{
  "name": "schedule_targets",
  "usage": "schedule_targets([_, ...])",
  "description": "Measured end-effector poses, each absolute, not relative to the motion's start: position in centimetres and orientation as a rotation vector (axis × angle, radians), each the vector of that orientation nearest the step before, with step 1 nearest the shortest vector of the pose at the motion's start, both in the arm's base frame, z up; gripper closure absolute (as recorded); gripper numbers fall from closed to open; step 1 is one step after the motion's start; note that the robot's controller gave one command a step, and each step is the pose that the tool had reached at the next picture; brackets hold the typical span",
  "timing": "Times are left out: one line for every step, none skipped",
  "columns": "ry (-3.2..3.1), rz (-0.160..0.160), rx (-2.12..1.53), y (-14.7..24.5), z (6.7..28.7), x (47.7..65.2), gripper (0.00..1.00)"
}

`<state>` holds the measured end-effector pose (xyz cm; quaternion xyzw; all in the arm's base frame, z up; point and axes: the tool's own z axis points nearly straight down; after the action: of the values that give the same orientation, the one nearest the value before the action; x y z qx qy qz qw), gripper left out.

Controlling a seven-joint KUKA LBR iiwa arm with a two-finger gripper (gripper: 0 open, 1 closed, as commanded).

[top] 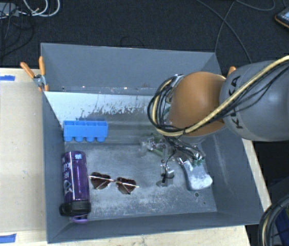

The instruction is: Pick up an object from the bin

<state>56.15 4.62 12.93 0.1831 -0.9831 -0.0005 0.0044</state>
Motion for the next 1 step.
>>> schedule_targets([-3.041, -0.004, 0.758, 6.43, 9.24, 52.64, 0.0])
